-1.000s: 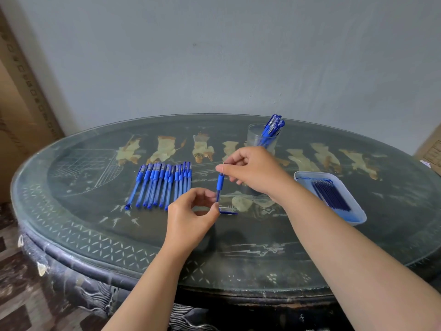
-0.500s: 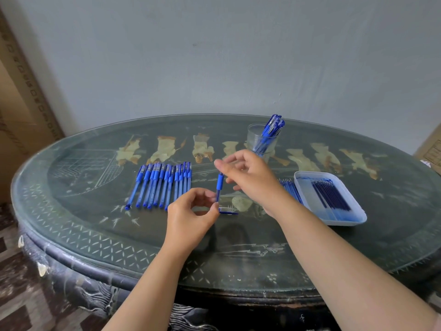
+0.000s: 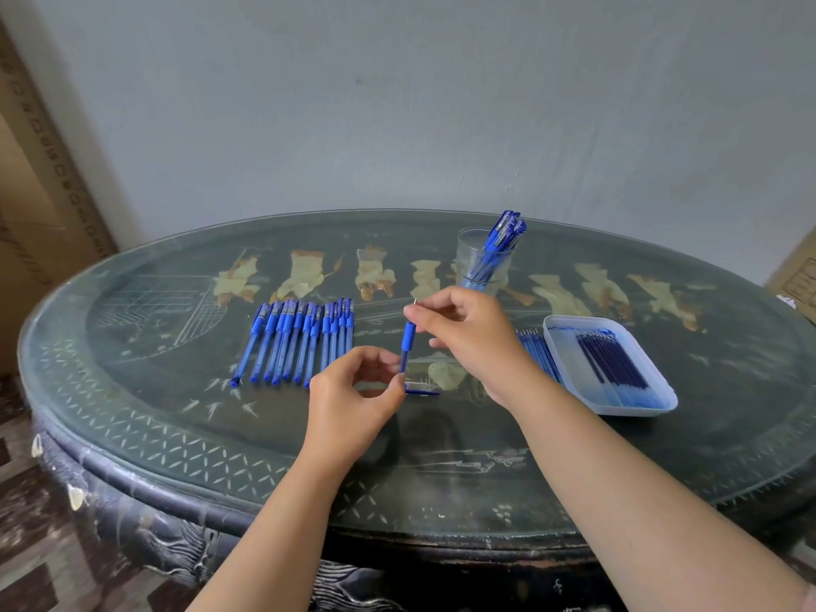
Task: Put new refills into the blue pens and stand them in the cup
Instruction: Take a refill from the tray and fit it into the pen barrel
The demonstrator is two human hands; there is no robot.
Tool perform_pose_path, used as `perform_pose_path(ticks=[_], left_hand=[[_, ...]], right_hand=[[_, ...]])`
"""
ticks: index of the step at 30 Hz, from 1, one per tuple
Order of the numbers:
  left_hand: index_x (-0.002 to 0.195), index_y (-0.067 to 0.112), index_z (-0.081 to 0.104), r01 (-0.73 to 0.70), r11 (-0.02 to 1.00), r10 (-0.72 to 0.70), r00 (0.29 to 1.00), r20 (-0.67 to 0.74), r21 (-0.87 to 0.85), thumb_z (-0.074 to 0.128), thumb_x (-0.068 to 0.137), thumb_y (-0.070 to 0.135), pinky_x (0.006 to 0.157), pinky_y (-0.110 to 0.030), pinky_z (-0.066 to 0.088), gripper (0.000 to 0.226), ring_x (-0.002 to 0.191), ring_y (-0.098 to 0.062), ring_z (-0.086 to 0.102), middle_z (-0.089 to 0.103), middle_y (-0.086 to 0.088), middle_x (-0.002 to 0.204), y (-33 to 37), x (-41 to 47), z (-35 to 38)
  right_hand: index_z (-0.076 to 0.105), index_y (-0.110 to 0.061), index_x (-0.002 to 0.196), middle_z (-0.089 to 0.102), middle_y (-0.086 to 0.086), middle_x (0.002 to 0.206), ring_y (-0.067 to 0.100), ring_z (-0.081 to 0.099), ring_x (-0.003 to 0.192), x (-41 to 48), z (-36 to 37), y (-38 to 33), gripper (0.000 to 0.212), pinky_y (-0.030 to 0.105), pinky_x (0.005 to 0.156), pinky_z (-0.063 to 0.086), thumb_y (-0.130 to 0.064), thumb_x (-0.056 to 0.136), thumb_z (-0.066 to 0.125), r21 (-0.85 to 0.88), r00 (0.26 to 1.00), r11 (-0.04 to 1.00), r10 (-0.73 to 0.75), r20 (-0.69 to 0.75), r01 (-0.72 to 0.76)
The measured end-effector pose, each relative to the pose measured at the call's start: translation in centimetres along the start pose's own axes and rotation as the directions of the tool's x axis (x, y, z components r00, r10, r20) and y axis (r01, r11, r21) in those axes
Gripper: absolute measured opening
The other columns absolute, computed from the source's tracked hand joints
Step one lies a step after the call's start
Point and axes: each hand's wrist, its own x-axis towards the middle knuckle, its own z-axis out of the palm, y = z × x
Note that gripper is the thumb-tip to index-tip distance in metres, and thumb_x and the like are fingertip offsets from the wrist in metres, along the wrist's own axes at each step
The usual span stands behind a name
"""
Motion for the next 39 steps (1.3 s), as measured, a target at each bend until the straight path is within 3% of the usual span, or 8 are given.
perform_pose_path(ticks=[3, 6, 11, 21, 27, 31, 35, 39], left_hand=[[0.087, 0.017, 0.069, 0.000, 1.000, 0.000, 1.000, 0.006, 0.000, 0.076, 0.078, 0.001, 0.067, -0.013, 0.053, 0.020, 0.077, -0.003, 0.068, 0.071, 0.008, 0.085, 0.0, 0.0, 0.0], [0.087, 0.018, 0.069, 0.007, 1.000, -0.007, 1.000, 0.008, -0.005, 0.076, 0.078, 0.002, 0.066, -0.013, 0.053, 0.020, 0.078, -0.003, 0.068, 0.071, 0.009, 0.085, 0.1, 0.0, 0.0], [0.095, 0.019, 0.071, 0.026, 1.000, -0.025, 0.999, 0.048, -0.010, 0.074, 0.080, 0.003, 0.069, -0.010, 0.051, 0.022, 0.082, -0.003, 0.068, 0.073, 0.007, 0.090, 0.0, 0.1, -0.1], [0.099, 0.019, 0.074, 0.039, 0.999, -0.037, 0.993, 0.108, -0.015, 0.075, 0.082, 0.010, 0.078, -0.014, 0.054, 0.019, 0.086, -0.003, 0.070, 0.075, 0.011, 0.092, -0.3, 0.2, -0.3], [0.099, 0.018, 0.071, 0.066, 0.993, -0.054, 0.991, 0.124, -0.096, 0.075, 0.083, 0.008, 0.082, -0.025, 0.058, 0.019, 0.086, -0.012, 0.073, 0.076, 0.003, 0.094, -0.4, 0.2, -0.3], [0.101, 0.016, 0.072, 0.031, 0.997, -0.021, 0.991, 0.129, -0.074, 0.075, 0.082, 0.007, 0.081, -0.022, 0.057, 0.021, 0.086, -0.010, 0.072, 0.076, 0.005, 0.094, -0.4, 0.2, -0.3], [0.103, 0.015, 0.073, 0.028, 0.997, -0.018, 0.990, 0.139, -0.072, 0.074, 0.084, 0.008, 0.083, -0.025, 0.058, 0.021, 0.087, -0.010, 0.073, 0.076, 0.004, 0.095, -0.6, 0.3, -0.3], [0.100, 0.017, 0.072, 0.056, 0.992, -0.040, 0.990, 0.134, -0.114, 0.074, 0.084, 0.008, 0.085, -0.032, 0.058, 0.019, 0.087, -0.015, 0.073, 0.076, 0.003, 0.094, -0.7, 0.3, -0.4]], right_hand=[[0.064, -0.023, 0.094, 0.071, 0.000, 0.097, 0.014, 0.069, 0.090, 0.1, 0.1, -0.1, 0.021, 0.044, 0.088, 0.057, -0.041, 0.085, 0.072, 0.048, 0.999, 0.998, 0.044, -0.015, -0.043], [0.069, -0.026, 0.106, 0.073, -0.004, 0.100, 0.012, 0.069, 0.094, -0.1, -0.3, -0.2, 0.013, 0.043, 0.087, 0.058, -0.023, 0.097, 0.059, 0.089, 0.996, 0.995, 0.032, 0.081, -0.039], [0.071, -0.018, 0.097, 0.074, 0.006, 0.098, 0.016, 0.072, 0.091, -0.3, -0.1, -0.3, 0.014, 0.043, 0.072, 0.062, -0.009, 0.096, 0.060, 0.153, 0.995, 0.987, 0.030, 0.091, -0.044], [0.066, -0.007, 0.097, 0.072, 0.010, 0.092, 0.019, 0.073, 0.083, -0.4, 0.3, -0.3, 0.012, 0.037, 0.064, 0.062, -0.013, 0.088, 0.071, 0.159, 0.998, 0.985, 0.063, 0.003, -0.063], [0.070, -0.013, 0.110, 0.071, 0.011, 0.103, 0.019, 0.072, 0.090, -0.3, -0.1, -0.7, 0.017, 0.037, 0.068, 0.062, -0.015, 0.096, 0.061, 0.180, 0.993, 0.981, 0.060, 0.104, -0.078], [0.065, -0.008, 0.092, 0.071, 0.013, 0.096, 0.018, 0.073, 0.086, -0.3, 0.0, -0.7, 0.006, 0.037, 0.065, 0.062, -0.012, 0.091, 0.068, 0.180, 0.996, 0.980, 0.075, 0.048, -0.082], [0.053, -0.009, 0.083, 0.069, 0.018, 0.097, 0.022, 0.073, 0.087, -0.1, 0.7, -0.5, 0.023, 0.043, 0.064, 0.062, -0.015, 0.085, 0.076, 0.159, 0.995, 0.984, 0.090, -0.051, -0.081], [0.060, -0.016, 0.102, 0.068, 0.016, 0.098, 0.022, 0.071, 0.089, -0.1, 0.8, -0.6, 0.025, 0.041, 0.067, 0.062, -0.026, 0.085, 0.076, 0.182, 0.993, 0.977, 0.117, -0.015, -0.112]])
